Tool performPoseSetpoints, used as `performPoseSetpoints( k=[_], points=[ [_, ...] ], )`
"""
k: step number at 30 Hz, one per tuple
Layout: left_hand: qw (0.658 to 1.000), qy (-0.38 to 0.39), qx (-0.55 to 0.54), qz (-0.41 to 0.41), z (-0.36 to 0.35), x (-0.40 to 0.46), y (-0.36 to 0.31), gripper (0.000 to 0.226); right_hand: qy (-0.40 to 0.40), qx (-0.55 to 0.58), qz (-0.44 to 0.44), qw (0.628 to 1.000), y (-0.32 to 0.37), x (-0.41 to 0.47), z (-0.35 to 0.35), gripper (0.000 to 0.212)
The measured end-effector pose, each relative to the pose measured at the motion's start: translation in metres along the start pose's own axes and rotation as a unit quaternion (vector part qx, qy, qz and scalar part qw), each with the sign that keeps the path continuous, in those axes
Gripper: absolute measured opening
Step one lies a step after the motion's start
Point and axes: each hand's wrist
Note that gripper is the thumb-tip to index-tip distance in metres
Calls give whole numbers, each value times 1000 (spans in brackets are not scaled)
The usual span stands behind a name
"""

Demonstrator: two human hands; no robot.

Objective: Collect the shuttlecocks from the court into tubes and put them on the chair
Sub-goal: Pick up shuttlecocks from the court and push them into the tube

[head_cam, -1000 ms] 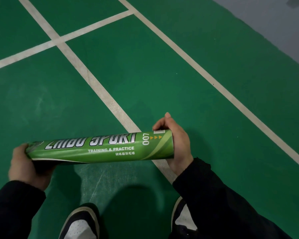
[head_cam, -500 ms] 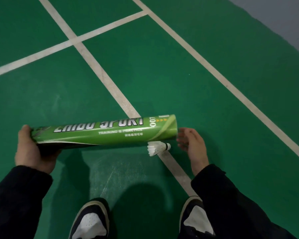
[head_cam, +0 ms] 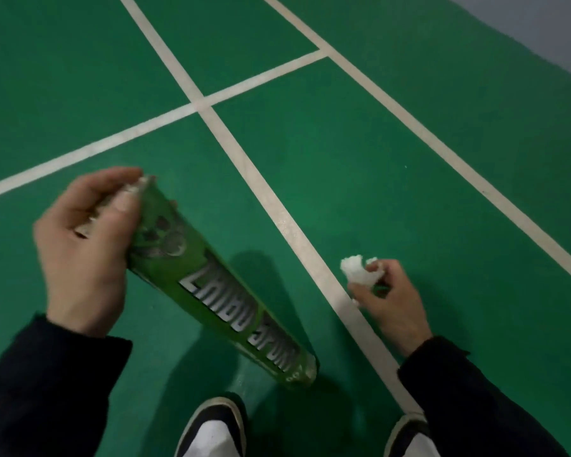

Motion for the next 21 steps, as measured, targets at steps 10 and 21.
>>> performPoseSetpoints(
  k=[10,21],
  points=[
    [864,189,268,-381,-78,-46,-121,76,-60,309,361,878,204,-12,77,17],
    [908,231,247,-246,-116,-39,-79,105,34,-110,410,905,175,-26,63,26]
  ],
)
Point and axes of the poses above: each hand's wrist, its own x-axis towards the middle knuckle, its own z-axis out of the back of the hand, y = z × x, and after that the axes turned 10 degrees about z, right-handed
